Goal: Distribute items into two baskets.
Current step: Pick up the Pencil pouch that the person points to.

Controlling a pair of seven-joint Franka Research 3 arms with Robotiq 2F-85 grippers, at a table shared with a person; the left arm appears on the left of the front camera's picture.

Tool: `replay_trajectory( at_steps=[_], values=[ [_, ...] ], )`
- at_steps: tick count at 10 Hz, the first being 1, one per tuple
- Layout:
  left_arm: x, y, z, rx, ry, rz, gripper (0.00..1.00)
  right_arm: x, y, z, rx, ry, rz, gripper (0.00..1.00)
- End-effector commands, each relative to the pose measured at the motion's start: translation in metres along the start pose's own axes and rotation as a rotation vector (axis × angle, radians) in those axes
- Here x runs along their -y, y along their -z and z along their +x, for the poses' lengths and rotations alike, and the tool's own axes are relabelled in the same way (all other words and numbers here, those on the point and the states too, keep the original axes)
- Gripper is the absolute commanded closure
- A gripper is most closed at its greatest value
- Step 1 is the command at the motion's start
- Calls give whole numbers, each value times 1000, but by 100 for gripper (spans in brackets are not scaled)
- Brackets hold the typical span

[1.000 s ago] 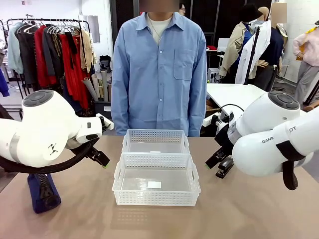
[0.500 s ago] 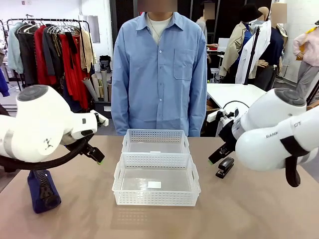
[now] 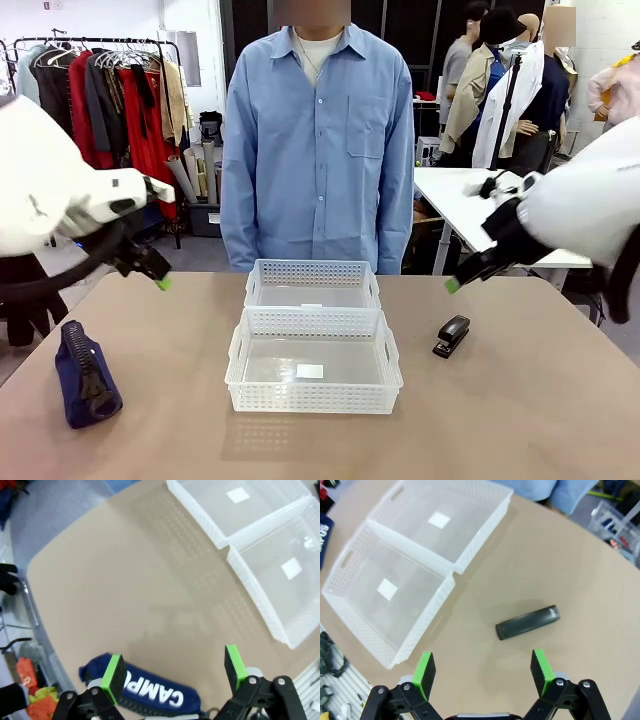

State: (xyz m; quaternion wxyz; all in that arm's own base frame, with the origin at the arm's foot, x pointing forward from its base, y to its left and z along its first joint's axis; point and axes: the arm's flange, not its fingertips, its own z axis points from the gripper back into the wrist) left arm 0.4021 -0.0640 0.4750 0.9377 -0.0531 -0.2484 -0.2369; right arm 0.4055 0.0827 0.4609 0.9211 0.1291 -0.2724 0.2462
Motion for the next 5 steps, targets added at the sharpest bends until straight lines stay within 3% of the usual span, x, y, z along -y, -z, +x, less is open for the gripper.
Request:
replay_trajectory(
  at_steps=[1, 5],
  values=[
    [-35, -32, -12, -11, -30, -53, 0, 38, -23, 0, 19, 36, 34, 0],
    [-96, -89, -50, 69, -116, -77, 0, 89, -80, -24, 123, 128, 132, 0]
  ],
)
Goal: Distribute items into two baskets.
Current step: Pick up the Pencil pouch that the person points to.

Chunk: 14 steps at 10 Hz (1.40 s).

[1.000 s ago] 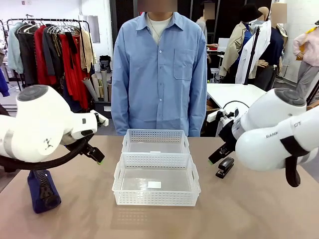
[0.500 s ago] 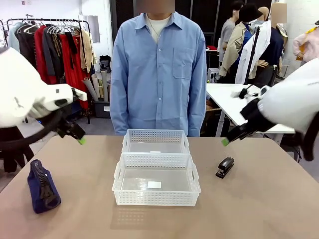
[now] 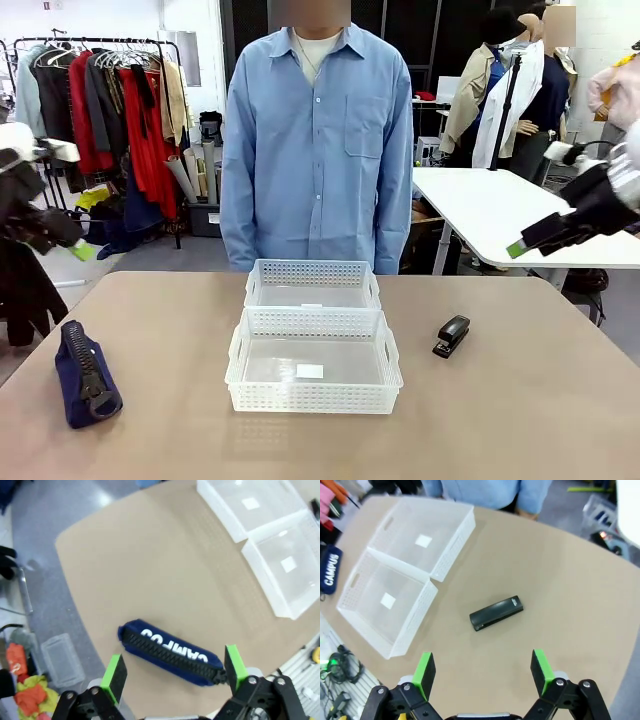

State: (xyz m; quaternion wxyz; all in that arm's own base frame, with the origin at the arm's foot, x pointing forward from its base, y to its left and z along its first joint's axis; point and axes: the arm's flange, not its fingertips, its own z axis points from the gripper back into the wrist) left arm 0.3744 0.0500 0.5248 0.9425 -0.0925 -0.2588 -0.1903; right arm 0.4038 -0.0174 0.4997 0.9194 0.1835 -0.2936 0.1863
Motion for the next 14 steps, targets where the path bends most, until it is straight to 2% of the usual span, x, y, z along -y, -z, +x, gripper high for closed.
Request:
replay_trajectory(
  at_steps=[1, 5, 7, 14],
  values=[
    [-18, -19, -11, 44, -39, -34, 0, 20, -23, -10, 59, 19, 100, 0],
    [-41, -49, -29, 129, -100, -75, 0, 51, -62, -30, 133, 108, 153, 0],
    [-53, -65, -37, 238, -122, -159, 0, 60, -79, -40, 180, 124, 186, 0],
    [-57, -79, -42, 314, -114, -208, 0, 66, -93, -49, 197, 131, 227, 0]
  ],
)
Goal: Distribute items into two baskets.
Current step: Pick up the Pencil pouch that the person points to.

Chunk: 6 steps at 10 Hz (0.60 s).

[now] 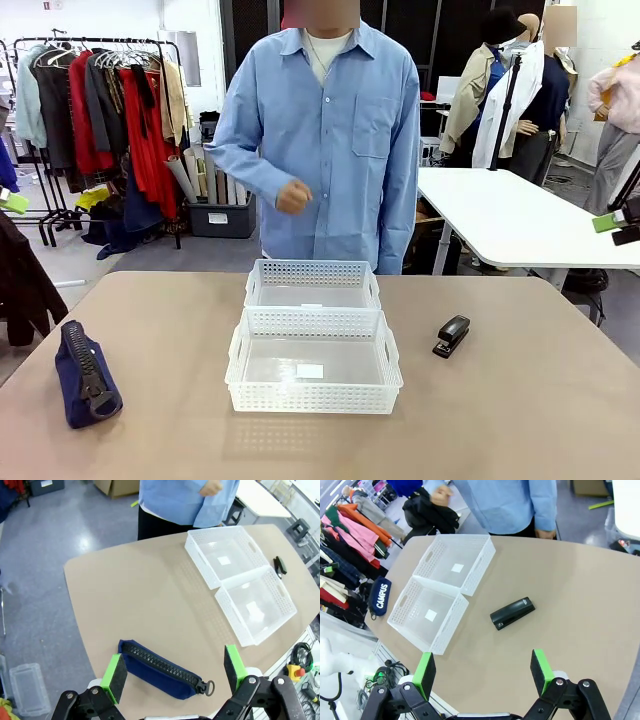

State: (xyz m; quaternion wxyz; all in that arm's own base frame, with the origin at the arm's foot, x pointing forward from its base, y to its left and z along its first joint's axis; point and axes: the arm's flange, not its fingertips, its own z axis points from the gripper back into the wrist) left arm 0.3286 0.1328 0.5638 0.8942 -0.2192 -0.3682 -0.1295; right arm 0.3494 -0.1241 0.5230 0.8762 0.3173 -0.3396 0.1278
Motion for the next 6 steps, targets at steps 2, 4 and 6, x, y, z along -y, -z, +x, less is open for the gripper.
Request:
replay_trajectory(
  at_steps=[2, 4, 6],
  values=[
    [-1, -3, 1, 17, 40, -49, 0, 3, -3, 2, 8, -37, 26, 0],
    [-2, -4, 0, 29, 56, -97, 0, 4, -5, 2, 5, -32, 27, 0],
    [-2, -2, 1, 21, 51, -98, 0, 5, -5, 1, 6, -25, 22, 0]
  ],
)
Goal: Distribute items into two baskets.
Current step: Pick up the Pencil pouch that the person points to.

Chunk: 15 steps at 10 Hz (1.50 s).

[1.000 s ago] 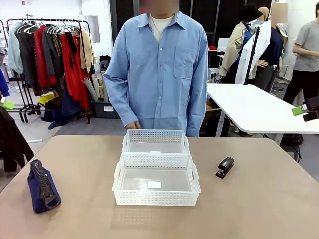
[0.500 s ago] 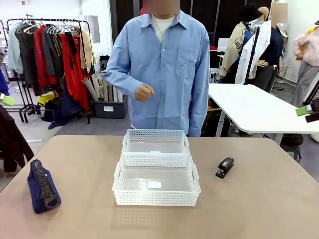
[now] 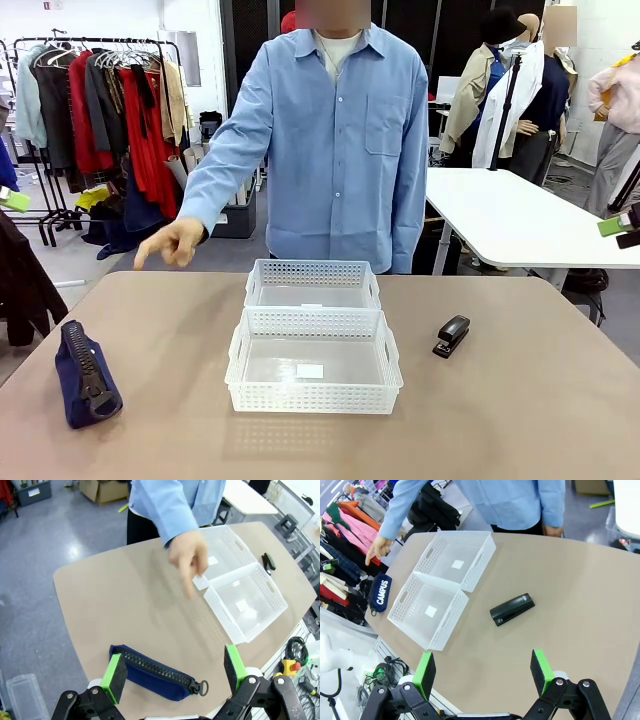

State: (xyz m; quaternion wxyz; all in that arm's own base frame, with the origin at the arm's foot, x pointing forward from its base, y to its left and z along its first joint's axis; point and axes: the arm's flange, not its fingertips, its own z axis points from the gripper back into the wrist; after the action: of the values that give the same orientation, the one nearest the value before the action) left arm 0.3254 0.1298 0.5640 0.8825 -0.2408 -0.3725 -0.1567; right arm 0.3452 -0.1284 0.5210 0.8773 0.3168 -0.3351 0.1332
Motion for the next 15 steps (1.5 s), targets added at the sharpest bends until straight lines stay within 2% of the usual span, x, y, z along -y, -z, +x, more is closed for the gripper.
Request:
replay_trajectory(
  at_steps=[1, 15],
  values=[
    [-7, -1, 2, 8, 10, -19, 0, -1, 1, 1, 2, -2, 1, 0],
    [-1, 1, 0, 0, -3, -2, 0, -1, 1, 1, 2, -2, 1, 0]
  ],
)
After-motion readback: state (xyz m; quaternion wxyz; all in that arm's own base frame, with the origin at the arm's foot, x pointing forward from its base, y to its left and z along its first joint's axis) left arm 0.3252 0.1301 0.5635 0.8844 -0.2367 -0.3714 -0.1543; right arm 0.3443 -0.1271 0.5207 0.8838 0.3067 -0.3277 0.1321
